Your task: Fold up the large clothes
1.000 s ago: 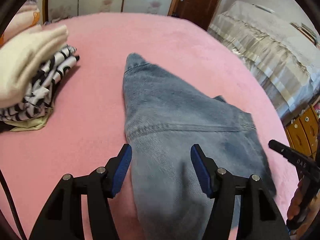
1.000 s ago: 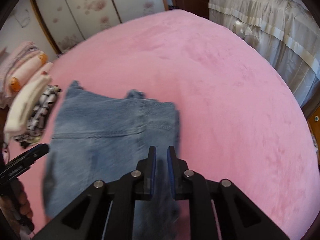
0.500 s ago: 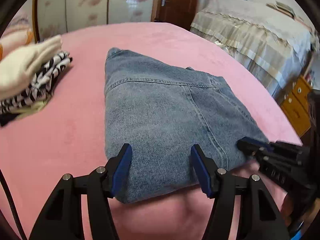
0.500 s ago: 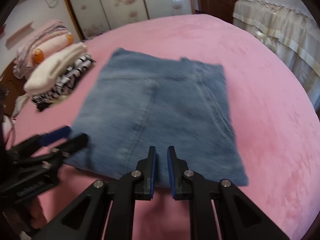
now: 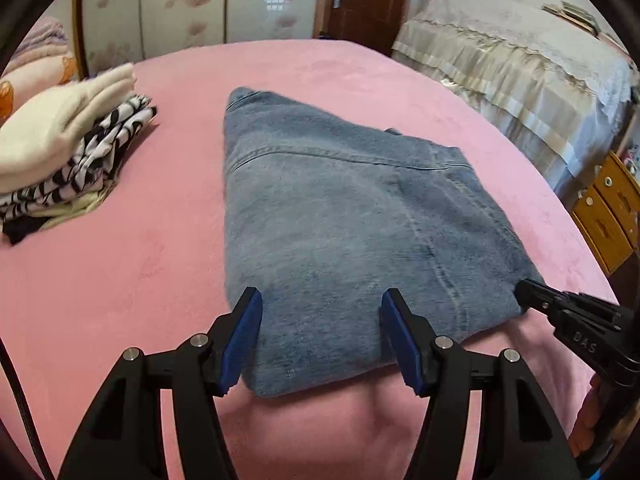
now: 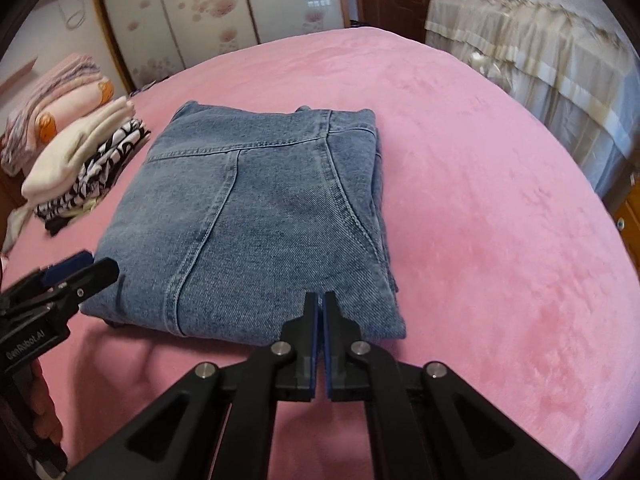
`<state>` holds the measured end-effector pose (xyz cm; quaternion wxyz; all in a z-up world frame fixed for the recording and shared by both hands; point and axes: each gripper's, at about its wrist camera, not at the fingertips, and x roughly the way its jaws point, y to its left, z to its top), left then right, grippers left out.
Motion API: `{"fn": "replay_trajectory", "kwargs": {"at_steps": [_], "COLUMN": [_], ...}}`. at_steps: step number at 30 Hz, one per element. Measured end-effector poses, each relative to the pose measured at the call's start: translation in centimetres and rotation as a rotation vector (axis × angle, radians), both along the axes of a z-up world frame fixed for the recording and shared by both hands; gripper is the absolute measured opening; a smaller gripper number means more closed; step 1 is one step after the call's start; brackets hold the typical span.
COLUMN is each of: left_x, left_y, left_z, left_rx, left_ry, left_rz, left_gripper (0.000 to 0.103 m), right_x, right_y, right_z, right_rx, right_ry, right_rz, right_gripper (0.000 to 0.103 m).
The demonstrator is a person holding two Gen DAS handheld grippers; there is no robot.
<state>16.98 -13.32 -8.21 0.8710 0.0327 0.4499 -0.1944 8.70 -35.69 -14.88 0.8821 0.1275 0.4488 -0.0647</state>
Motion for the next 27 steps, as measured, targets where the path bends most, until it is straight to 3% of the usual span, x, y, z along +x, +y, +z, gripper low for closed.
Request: {"fn": "replay_trajectory", "kwargs": {"at_steps": [6, 11, 13, 14, 17, 23, 24, 27], "left_x": [0.5, 0.2, -0.1, -0.2, -0.9, -2.2, -2.4, -2.9], "left_y": [1.4, 2.3, 2.6, 2.7, 3.0, 3.0, 3.1, 3.3], "left_z": [-0.3, 0.1, 0.5, 0.7, 1.6, 3.1, 3.3, 4.0], "left_rx": [-0.037, -0.014, 0.007, 0.017, 0.069, 0.112, 0.122, 0.139], "left_ry": [0.077, 0.111, 0.112, 0.108, 0.077, 0.091, 0.09, 0.084], "left_rz": [0.06, 0.107, 0.121, 0.127, 0.143, 0.096, 0.097, 0.104], "left_gripper": [0.061, 0.061, 0.072, 0.075, 0.08, 0.081, 0.081, 0.081], "right_x": [-0.4, -1.1, -1.5, -1.8, -2.9, -4.5, -4.8, -5.7], "right_y": [0.1, 0.6, 0.9, 1.1, 1.7, 4.1, 4.5, 5.5], "right_z": [-0.2, -0.1, 0.2, 0.3, 0.7, 2.0, 2.5, 4.4], "right_rx": [0.055, 0.088, 0.102, 0.111, 0.136, 0.101, 0.078, -0.039], "right_ry": [-0.003, 0.001, 0.003, 0.005, 0.003, -0.005, -0.013, -0.066], "right_rz": [-0.045, -0.078, -0.084, -0.086, -0.092, -0.026, -0.01, 0.011], "right_gripper": [0.004, 0.004, 0.005, 0.009, 0.037, 0.046, 0.052, 0.054]}}
